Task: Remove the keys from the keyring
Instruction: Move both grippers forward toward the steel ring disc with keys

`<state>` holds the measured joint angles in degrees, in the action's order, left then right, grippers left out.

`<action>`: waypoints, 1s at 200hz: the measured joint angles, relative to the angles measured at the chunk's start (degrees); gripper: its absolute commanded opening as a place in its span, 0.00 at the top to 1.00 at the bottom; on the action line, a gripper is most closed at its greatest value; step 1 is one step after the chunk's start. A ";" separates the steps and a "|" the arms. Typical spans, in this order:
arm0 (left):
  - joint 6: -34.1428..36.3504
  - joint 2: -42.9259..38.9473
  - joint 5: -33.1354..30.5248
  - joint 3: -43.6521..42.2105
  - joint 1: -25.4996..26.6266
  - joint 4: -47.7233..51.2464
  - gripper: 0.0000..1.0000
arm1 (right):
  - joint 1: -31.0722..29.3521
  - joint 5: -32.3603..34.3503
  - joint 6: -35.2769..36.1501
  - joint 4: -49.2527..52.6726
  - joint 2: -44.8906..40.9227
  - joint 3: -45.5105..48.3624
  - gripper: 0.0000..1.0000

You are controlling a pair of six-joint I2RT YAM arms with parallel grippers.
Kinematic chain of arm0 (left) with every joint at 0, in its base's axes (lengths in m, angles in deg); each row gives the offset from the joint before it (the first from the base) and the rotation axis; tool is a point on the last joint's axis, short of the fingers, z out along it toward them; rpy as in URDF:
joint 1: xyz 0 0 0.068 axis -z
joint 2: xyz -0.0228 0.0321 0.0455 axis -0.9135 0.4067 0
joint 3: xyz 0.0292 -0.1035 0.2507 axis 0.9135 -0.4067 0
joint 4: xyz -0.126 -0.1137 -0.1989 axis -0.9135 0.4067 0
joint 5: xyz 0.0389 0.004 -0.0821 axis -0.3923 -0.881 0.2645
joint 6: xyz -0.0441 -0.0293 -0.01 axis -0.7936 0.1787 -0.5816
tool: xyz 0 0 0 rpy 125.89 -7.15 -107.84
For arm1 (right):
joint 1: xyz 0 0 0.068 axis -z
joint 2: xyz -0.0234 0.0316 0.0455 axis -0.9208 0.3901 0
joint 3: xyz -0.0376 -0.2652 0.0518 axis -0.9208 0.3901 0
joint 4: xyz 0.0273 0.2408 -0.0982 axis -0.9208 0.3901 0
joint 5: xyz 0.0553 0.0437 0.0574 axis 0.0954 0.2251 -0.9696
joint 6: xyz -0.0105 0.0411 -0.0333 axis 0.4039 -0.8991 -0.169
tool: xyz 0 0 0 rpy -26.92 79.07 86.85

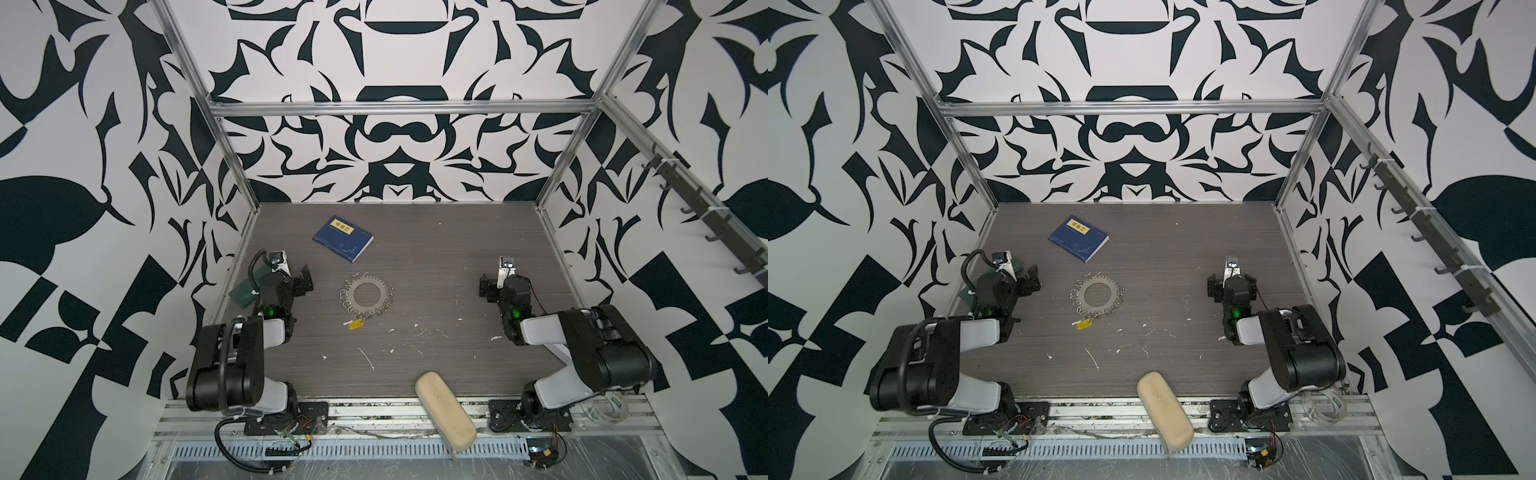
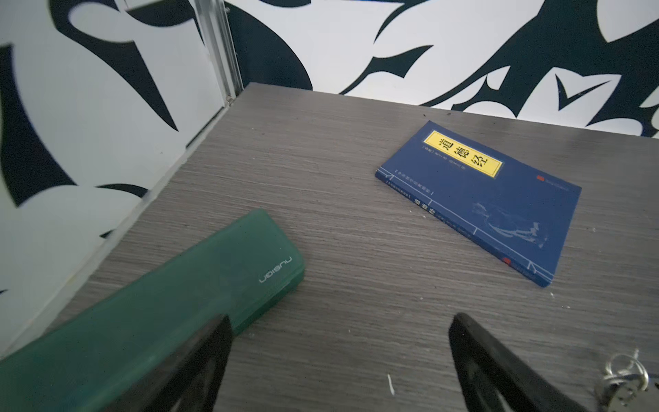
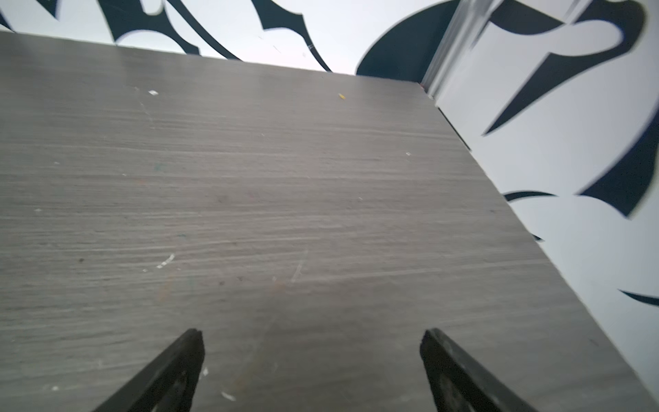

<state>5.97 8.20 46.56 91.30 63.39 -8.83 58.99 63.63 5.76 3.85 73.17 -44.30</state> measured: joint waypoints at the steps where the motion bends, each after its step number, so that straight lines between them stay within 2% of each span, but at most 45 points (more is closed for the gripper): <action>1: -0.07 -0.33 -0.24 0.09 0.13 0.33 0.01 | -0.04 0.17 -0.09 0.37 -0.33 -0.09 0.01; 28: -2.32 -9.62 -5.68 6.29 3.30 13.86 0.01 | -1.97 5.03 -5.14 19.26 -11.21 -8.02 0.02; 47: -5.09 -13.77 -8.17 14.14 5.25 25.03 0.01 | -4.02 7.32 -9.62 31.41 -16.61 -16.33 0.01; 72: -9.84 -16.20 -6.97 21.68 8.46 38.12 0.01 | -9.79 8.22 -17.44 46.62 -18.21 -26.03 0.01; 95: -15.54 -16.90 -3.04 22.77 13.03 46.01 0.01 | -16.28 5.79 -24.09 55.10 -17.57 -27.96 0.00; 119: -23.08 -15.21 4.31 20.72 15.72 48.50 0.01 | -21.53 2.67 -29.97 61.48 -15.76 -27.36 0.02; 144: -29.88 -12.37 11.56 18.88 15.76 48.04 0.01 | -23.56 -0.09 -34.03 64.78 -14.38 -27.04 0.02; 170: -32.35 -8.17 15.26 19.74 15.76 47.89 0.01 | -23.80 -2.21 -36.94 64.81 -14.25 -25.22 0.02; 200: -33.42 0.35 19.80 22.21 15.76 46.82 0.01 | -23.80 -4.42 -38.47 64.83 -12.28 -24.98 0.02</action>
<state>-27.45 8.55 66.36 113.50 79.15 37.99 35.18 59.22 -32.71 68.68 60.88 -69.28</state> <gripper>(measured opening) 0.992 0.983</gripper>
